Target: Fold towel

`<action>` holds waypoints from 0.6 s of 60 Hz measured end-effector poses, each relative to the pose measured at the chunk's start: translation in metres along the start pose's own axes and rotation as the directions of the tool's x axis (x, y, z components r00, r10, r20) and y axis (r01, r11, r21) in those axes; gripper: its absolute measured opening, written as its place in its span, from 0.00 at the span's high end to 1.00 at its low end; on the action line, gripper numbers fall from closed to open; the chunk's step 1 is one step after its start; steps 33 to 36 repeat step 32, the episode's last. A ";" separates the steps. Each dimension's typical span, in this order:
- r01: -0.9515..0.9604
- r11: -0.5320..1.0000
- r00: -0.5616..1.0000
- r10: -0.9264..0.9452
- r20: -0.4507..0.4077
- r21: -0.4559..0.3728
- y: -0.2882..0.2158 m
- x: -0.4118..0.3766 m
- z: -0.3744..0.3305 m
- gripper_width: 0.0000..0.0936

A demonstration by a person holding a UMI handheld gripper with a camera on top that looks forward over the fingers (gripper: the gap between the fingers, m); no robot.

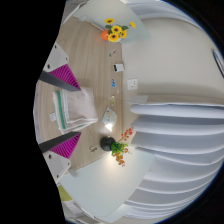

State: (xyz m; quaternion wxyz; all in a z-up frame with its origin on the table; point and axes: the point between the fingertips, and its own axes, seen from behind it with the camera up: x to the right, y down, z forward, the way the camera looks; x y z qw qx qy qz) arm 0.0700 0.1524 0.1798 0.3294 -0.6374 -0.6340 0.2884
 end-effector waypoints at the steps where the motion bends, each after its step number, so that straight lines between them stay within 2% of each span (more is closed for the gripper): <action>1: 0.006 1.000 1.000 -0.006 0.001 0.000 0.000 -0.001 -0.011 0.09; 13: 0.046 0.999 0.999 -0.046 -0.001 -0.017 0.025 -0.014 -0.100 0.09; 36: 0.007 1.000 0.999 -0.008 -0.041 -0.029 0.038 -0.004 -0.107 0.09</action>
